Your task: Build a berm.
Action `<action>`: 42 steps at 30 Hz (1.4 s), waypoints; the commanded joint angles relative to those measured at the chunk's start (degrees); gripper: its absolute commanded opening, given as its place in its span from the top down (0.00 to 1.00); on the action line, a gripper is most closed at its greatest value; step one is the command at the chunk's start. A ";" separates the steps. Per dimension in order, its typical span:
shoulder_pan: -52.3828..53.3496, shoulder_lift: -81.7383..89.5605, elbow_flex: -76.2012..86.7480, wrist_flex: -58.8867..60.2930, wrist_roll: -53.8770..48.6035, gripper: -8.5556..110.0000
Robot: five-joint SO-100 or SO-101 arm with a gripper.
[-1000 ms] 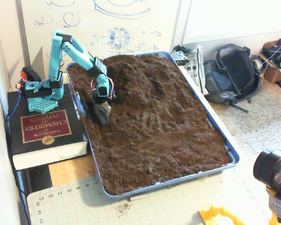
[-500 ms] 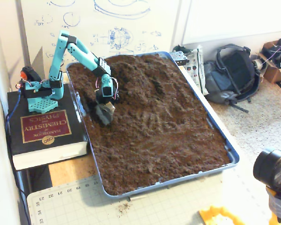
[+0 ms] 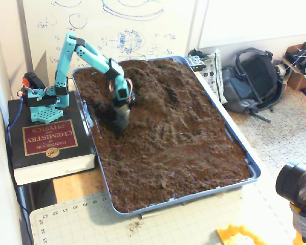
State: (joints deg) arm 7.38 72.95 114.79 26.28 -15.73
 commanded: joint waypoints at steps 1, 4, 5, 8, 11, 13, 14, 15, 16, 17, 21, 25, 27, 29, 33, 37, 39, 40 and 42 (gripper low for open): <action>-3.52 10.46 -12.13 -4.57 1.41 0.93; -3.60 10.81 -12.13 -4.57 1.41 0.93; -3.60 10.90 -12.13 -4.57 1.41 0.93; -4.57 10.90 -12.13 -4.48 1.41 0.93; -5.10 10.99 -11.95 -4.31 1.49 0.93; -5.10 12.04 -11.25 -4.31 1.49 0.93; -5.10 12.83 -10.99 -4.13 1.49 0.93; -5.19 13.62 -10.99 -3.43 1.49 0.93; -5.19 14.50 -10.99 -1.93 1.49 0.93; -5.19 15.47 -10.99 0.35 1.49 0.93; -5.19 21.71 -11.51 13.80 1.49 0.93; -5.27 27.77 -11.87 28.65 1.85 0.93; -5.36 30.50 -11.34 34.89 3.60 0.93; -5.36 32.52 -10.55 40.87 6.50 0.93; -4.57 37.71 -5.10 51.24 10.63 0.92; -0.26 41.31 2.81 52.21 10.81 0.92; 2.90 41.84 7.82 49.83 10.63 0.92; 4.48 41.84 10.11 47.90 10.63 0.92; 7.12 42.19 13.89 41.75 10.46 0.92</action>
State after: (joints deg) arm 10.37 111.09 126.12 73.21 -5.54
